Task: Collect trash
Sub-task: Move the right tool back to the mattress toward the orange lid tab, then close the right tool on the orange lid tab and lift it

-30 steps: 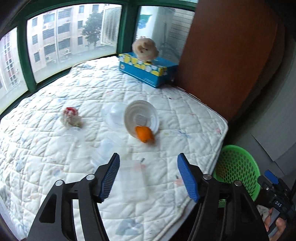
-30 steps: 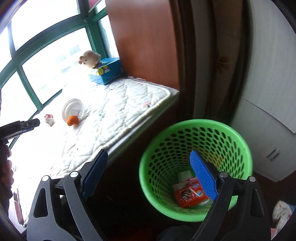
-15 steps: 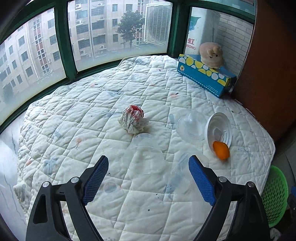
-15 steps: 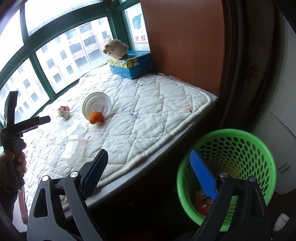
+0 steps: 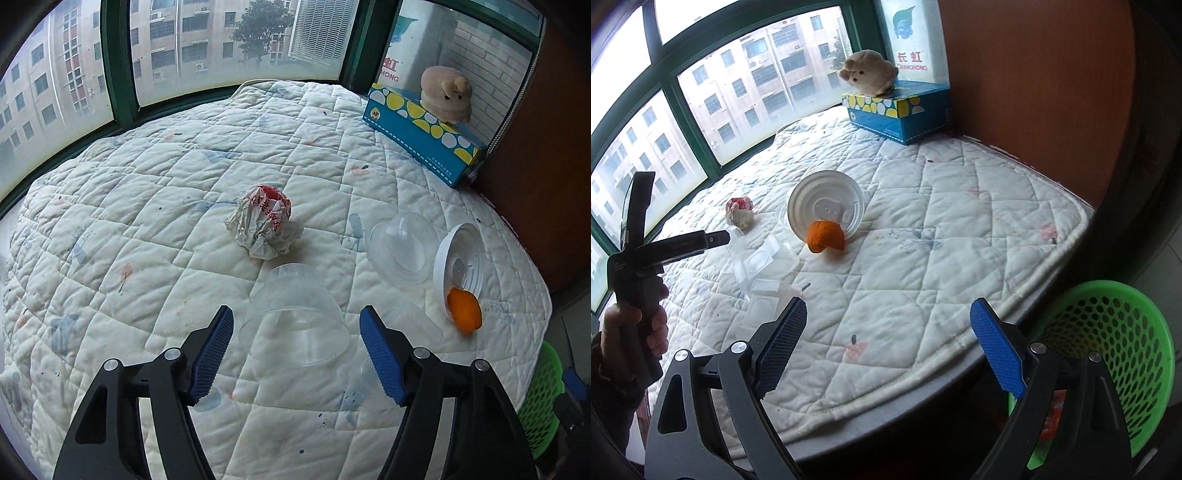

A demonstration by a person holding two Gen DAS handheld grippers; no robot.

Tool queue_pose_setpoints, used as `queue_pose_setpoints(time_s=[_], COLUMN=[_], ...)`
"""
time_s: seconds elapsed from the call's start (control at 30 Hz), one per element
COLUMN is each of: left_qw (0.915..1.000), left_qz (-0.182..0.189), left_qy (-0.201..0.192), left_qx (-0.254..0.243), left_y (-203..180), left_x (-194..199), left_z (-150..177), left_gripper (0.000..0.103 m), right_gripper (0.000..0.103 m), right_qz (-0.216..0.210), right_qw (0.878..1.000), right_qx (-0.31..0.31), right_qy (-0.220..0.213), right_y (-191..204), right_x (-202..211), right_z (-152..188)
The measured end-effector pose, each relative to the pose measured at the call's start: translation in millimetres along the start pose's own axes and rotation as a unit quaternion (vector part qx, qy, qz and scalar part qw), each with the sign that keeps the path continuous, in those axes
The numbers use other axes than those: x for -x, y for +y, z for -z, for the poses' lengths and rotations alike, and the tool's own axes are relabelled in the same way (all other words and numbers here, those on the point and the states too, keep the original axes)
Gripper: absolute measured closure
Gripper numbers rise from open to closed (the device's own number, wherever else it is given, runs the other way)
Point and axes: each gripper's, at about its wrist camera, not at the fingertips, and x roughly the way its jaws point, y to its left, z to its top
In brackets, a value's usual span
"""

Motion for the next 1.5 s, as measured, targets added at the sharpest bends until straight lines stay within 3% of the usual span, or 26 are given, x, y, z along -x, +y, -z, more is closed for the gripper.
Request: queue_pose_setpoints(time_s=[0.07,0.37,0.87,1.03,1.2,1.5], left_qw=[0.9999,0.9995,0.9987,0.9985,0.998,0.9973], left_qz=[0.008,0.032,0.048,0.051,0.055,0.062], left_qy=[0.007,0.003,-0.017,-0.02,-0.023,-0.027], left_qx=[0.003,-0.001,-0.007,-0.009,-0.018,-0.028], left_y=[2,10,26,24,17,4], left_x=[-4,-3,26,32,37,47], left_z=[0,-1,-4,-4,-2,4], left_gripper=[0.042,0.046,0.047,0.047,0.047,0.047], right_gripper=[0.014,0.03,0.05,0.063,0.069,0.07], right_qz=[-0.008,-0.036,-0.039,-0.035,-0.029,-0.023], right_qw=[1.0,0.999,0.997,0.997,0.997,0.999], right_qx=[0.002,0.013,0.018,0.03,0.029,0.036], right_qy=[0.005,0.028,0.059,0.066,0.058,0.034], right_y=[7,36,55,59,55,51], right_x=[-11,-61,-121,-128,-121,-92], right_z=[-8,-39,-52,-49,-46,-43])
